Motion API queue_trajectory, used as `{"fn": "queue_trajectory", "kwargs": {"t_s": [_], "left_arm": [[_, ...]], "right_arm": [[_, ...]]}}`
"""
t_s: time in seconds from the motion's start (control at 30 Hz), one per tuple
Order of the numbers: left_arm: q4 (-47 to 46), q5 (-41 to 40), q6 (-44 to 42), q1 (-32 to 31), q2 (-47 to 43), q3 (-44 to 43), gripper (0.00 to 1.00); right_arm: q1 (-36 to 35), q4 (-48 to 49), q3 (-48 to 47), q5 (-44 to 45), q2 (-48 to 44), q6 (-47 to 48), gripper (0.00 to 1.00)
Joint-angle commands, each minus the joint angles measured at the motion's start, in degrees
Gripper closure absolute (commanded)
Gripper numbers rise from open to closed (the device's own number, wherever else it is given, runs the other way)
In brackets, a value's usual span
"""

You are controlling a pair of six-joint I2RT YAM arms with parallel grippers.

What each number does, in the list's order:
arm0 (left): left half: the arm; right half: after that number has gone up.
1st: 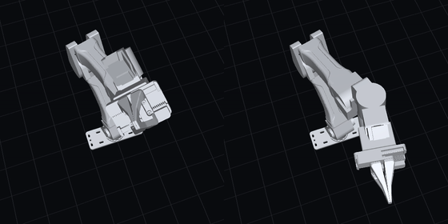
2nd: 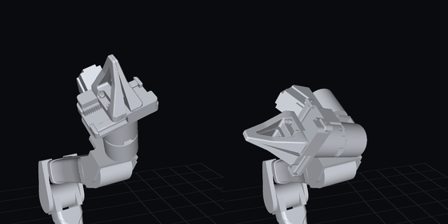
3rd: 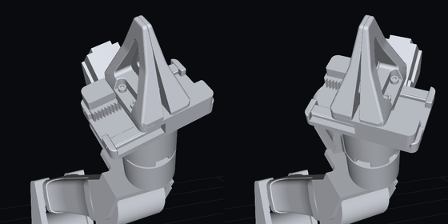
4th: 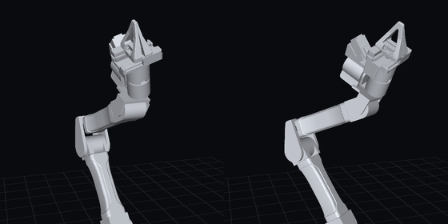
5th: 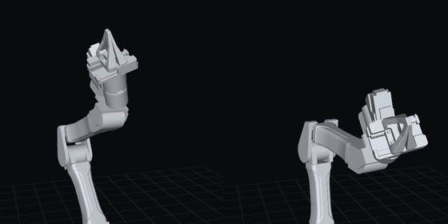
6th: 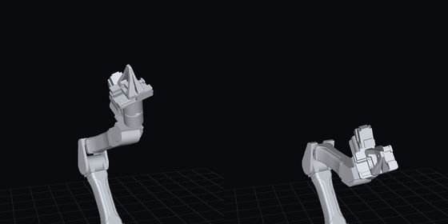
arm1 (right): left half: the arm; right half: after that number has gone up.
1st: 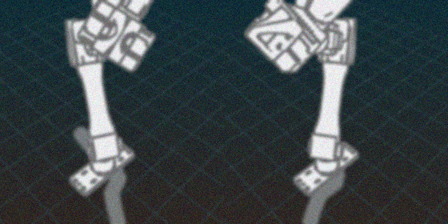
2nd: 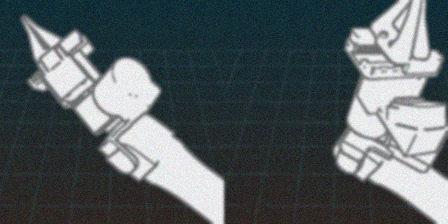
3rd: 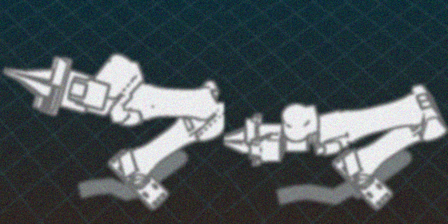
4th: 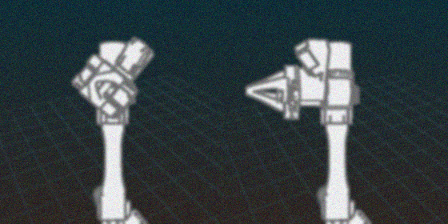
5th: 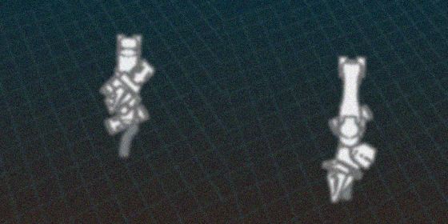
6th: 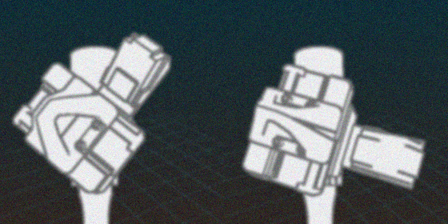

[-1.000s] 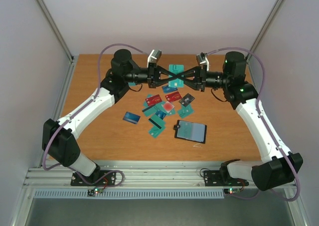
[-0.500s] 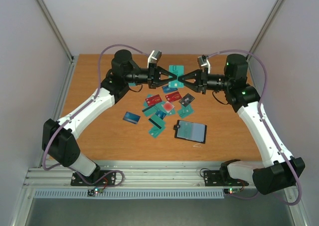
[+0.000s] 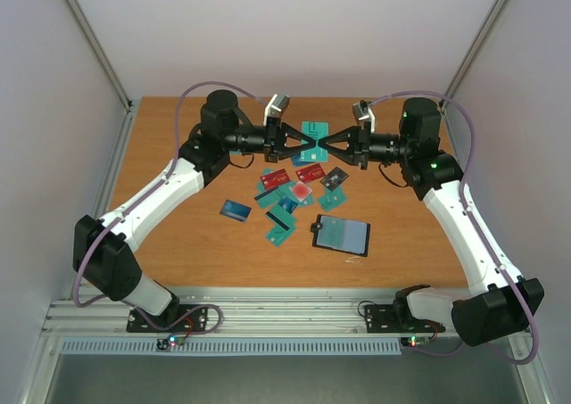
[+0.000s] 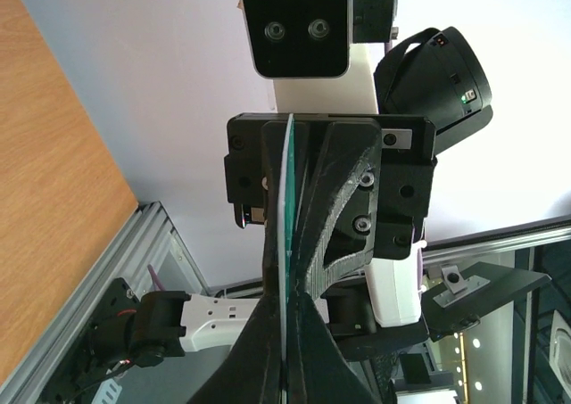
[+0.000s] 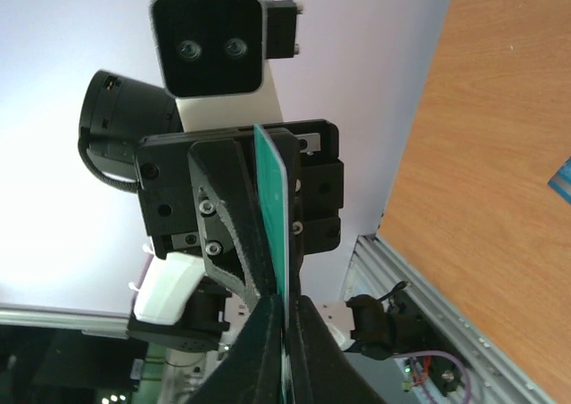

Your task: Put the credit cards into the card holder

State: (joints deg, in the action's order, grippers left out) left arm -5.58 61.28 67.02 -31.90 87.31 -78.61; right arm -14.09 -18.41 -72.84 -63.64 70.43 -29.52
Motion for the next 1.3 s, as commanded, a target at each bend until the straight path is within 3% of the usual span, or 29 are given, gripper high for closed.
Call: {"fn": "queue_trajectory", "kwargs": {"t_s": [0.0,0.1,0.23,0.43,0.53,0.7,0.83,1.1,1.27], "left_arm": [[1.1,1.5,-1.7,-0.8,0.0,0.3,1.0],[1.3,1.8,-2.2,-1.2,1.1,0.1,1.0],[3.7,1.7,-4.2,-1.6,2.9,0.1,0.96],[14.1,0.2,-13.2,-1.8,5.3,-0.5,0.65],[19.0,-1.1,-18.4,-2.2,7.2,-0.5,0.57],[31.6,-5.5,-28.1,-4.1,11.6,-3.9,0.57],[41.9,-10.8,-37.8,-6.4,16.8,-8.9,0.59],[47.5,-18.2,-43.5,-8.6,27.5,-13.4,0.73],[49.0,-20.3,-45.2,-9.3,31.1,-15.1,0.75]], "right_arm": [[0.2,2.1,1.1,-0.6,-0.2,-0.8,0.98],[0.2,-0.2,2.2,-0.3,-1.0,1.0,0.99],[0.7,-13.6,3.0,5.3,-3.0,9.0,0.99],[3.6,-24.3,10.6,12.9,-8.5,13.8,0.99],[5.4,-30.7,14.3,18.7,-11.5,16.5,0.99],[6.9,-39.6,19.0,30.4,-15.8,20.6,0.99],[6.9,-41.3,22.5,36.9,-17.7,23.6,0.99],[6.9,-31.1,32.7,36.8,-13.8,25.7,0.99],[6.8,-23.2,37.5,36.1,-10.1,27.2,0.99]]}}
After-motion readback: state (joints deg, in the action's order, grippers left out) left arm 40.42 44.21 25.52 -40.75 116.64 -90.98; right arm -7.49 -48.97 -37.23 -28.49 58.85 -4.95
